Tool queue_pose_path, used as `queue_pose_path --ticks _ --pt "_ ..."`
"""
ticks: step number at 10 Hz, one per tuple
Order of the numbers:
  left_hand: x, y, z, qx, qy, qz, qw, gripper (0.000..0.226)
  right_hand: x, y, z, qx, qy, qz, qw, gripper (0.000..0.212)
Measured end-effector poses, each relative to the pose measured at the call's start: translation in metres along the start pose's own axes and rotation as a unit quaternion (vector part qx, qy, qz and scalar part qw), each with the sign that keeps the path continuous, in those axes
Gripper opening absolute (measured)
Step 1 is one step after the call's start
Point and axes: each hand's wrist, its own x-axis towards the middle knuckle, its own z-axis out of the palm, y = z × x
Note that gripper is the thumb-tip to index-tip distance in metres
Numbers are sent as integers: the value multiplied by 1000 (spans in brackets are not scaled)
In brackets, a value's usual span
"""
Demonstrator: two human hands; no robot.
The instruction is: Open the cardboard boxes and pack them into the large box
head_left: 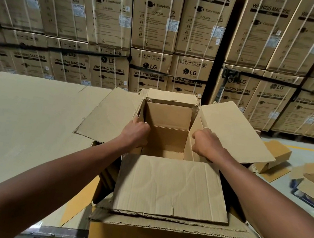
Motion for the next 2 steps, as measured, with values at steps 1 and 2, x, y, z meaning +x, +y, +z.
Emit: queue_pose_path --ticks 1,2 --pt "-4 -5 -7 0 -9 -12 1000 33 3 4 1 -31 21 4 999 37" --pt "-9 -10 -16 -20 7 -16 1000 41 1 9 -1 -3 26 26 999 35"
